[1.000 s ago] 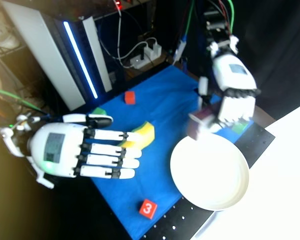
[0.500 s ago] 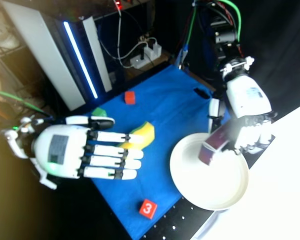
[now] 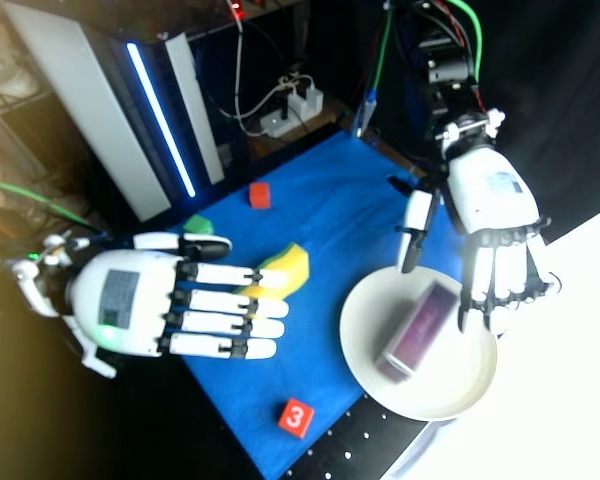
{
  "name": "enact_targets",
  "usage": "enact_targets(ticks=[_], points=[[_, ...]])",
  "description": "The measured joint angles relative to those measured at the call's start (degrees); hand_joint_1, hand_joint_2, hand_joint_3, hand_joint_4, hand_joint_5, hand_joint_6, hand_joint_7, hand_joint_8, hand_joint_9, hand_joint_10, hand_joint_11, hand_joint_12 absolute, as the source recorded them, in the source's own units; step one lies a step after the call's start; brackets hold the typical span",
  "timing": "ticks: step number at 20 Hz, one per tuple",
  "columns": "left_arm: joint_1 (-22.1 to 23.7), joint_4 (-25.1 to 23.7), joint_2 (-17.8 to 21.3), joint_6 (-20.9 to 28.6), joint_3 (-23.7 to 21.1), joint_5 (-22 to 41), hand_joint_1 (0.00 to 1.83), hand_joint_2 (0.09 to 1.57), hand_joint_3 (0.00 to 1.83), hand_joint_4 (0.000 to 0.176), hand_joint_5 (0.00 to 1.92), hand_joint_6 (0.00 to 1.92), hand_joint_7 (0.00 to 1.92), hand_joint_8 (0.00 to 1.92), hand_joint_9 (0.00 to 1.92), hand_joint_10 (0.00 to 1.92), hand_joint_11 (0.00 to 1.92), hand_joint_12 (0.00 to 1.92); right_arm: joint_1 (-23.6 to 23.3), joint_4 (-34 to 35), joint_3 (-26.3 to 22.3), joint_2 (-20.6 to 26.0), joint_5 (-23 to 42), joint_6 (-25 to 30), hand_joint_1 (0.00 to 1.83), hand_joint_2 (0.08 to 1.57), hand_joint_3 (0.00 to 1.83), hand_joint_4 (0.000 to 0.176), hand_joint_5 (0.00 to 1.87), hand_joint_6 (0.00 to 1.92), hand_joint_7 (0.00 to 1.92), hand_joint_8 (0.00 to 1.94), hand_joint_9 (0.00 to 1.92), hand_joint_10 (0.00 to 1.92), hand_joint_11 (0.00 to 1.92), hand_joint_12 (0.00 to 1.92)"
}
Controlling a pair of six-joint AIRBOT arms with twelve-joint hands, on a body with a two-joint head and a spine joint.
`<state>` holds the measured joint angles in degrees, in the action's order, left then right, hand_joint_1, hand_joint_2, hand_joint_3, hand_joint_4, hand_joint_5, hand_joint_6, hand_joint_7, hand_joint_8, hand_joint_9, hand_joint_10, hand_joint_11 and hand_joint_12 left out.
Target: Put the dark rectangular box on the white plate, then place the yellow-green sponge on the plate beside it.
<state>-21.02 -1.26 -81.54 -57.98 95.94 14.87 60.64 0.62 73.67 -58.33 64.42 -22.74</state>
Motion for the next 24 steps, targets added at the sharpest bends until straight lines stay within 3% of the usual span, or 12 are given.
enact_targets(ticks=[3, 5, 6, 8, 11, 13, 14, 18, 20, 21, 23, 24], points=[[-1.2, 0.9, 4.6, -2.8, -5.8, 3.9, 0.72, 0.93, 0.00, 0.158, 0.25, 0.00, 0.21, 0.00, 0.11, 0.00, 0.00, 0.17, 0.0, 0.0, 0.0, 0.0, 0.0, 0.2, 0.62, 1.07, 0.00, 0.092, 0.54, 0.00, 0.36, 0.00, 0.30, 0.00, 0.00, 0.69], [-3.3, 1.0, 8.1, -3.5, -10.0, 6.8, 0.70, 0.94, 0.00, 0.148, 0.22, 0.00, 0.18, 0.00, 0.14, 0.01, 0.00, 0.48, 0.0, 0.0, 0.0, 0.0, 0.0, 0.5, 0.64, 1.06, 0.00, 0.087, 0.54, 0.00, 0.35, 0.00, 0.29, 0.00, 0.00, 0.66], [-5.0, 1.2, 10.1, -3.6, -12.5, 8.5, 0.69, 0.93, 0.00, 0.152, 0.20, 0.00, 0.18, 0.00, 0.16, 0.01, 0.00, 0.54, 0.0, 0.0, 0.0, 0.0, 0.0, 0.5, 0.64, 1.02, 0.00, 0.104, 0.53, 0.00, 0.37, 0.00, 0.31, 0.00, 0.00, 0.73], [-7.8, 2.6, 13.5, -3.6, -16.2, 11.8, 0.69, 0.92, 0.00, 0.157, 0.17, 0.00, 0.15, 0.00, 0.14, 0.00, 0.00, 0.50, 0.0, 0.0, 0.0, 0.0, 0.0, 0.9, 0.64, 1.00, 0.00, 0.121, 0.52, 0.00, 0.37, 0.00, 0.31, 0.00, 0.00, 0.73], [-12.1, 4.7, 18.2, -3.6, -21.4, 17.8, 0.74, 0.91, 0.00, 0.152, 0.16, 0.00, 0.08, 0.00, 0.05, 0.01, 0.00, 0.27, 0.0, -0.4, 0.0, 0.0, 0.0, 1.5, 0.65, 0.98, 0.00, 0.113, 0.51, 0.00, 0.41, 0.00, 0.35, 0.01, 0.00, 0.77], [-15.5, 5.5, 21.2, -3.7, -25.3, 22.3, 0.75, 0.91, 0.00, 0.148, 0.13, 0.01, 0.05, 0.01, 0.01, 0.01, 0.00, 0.10, 0.0, -0.6, 0.0, 0.0, 0.0, 1.5, 0.67, 0.98, 0.00, 0.095, 0.51, 0.00, 0.41, 0.00, 0.36, 0.00, 0.00, 0.84], [-18.5, 6.3, 22.8, -3.6, -27.9, 25.4, 0.79, 0.92, 0.00, 0.086, 0.14, 0.01, 0.06, 0.01, 0.00, 0.00, 0.00, 0.00, 0.0, -0.7, 0.0, 0.0, 0.0, 1.6, 0.72, 0.99, 0.00, 0.062, 0.51, 0.00, 0.40, 0.00, 0.35, 0.00, 0.00, 0.81], [-26.8, 10.7, 26.9, -3.6, -34.6, 33.2, 0.85, 0.91, 0.00, 0.119, 0.15, 0.01, 0.05, 0.00, 0.00, 0.00, 0.00, 0.00, 0.0, -0.9, 0.2, 0.0, 0.0, 1.6, 0.68, 0.98, 0.00, 0.068, 0.51, 0.00, 0.41, 0.00, 0.35, 0.00, 0.01, 0.87], [-31.4, 14.6, 29.2, -3.7, -37.1, 38.5, 0.82, 0.93, 0.00, 0.090, 0.13, 0.00, 0.04, 0.00, 0.00, 0.00, 0.00, 0.00, -0.6, -1.2, 0.4, 0.0, -0.2, 1.6, 0.73, 0.98, 0.00, 0.041, 0.51, 0.00, 0.39, 0.00, 0.35, 0.00, 0.02, 0.89], [-33.5, 17.4, 30.1, -3.7, -38.4, 41.0, 0.80, 0.92, 0.00, 0.089, 0.12, 0.00, 0.04, 0.00, 0.00, 0.00, 0.00, 0.00, -1.6, -1.8, 0.8, -0.1, -0.8, 1.6, 0.77, 0.98, 0.00, 0.006, 0.53, 0.01, 0.40, 0.01, 0.35, 0.00, 0.03, 0.89], [-37.3, 20.0, 31.1, -3.8, -40.4, 45.0, 0.80, 0.93, 0.00, 0.095, 0.12, 0.00, 0.03, 0.00, 0.00, 0.00, 0.00, 0.00, -3.7, -3.2, 1.6, -0.7, -2.2, 1.6, 0.73, 0.99, 0.00, 0.007, 0.52, 0.00, 0.40, 0.00, 0.35, 0.00, 0.02, 0.84], [-38.9, 20.8, 31.2, -3.8, -41.3, 46.6, 0.82, 0.94, 0.01, 0.081, 0.08, 0.00, 0.00, 0.00, 0.00, 0.00, 0.00, 0.00, -4.5, -4.0, 2.1, -1.3, -3.1, 1.6, 0.69, 0.97, 0.00, 0.045, 0.51, 0.00, 0.40, 0.00, 0.29, 0.00, 0.00, 0.70]])
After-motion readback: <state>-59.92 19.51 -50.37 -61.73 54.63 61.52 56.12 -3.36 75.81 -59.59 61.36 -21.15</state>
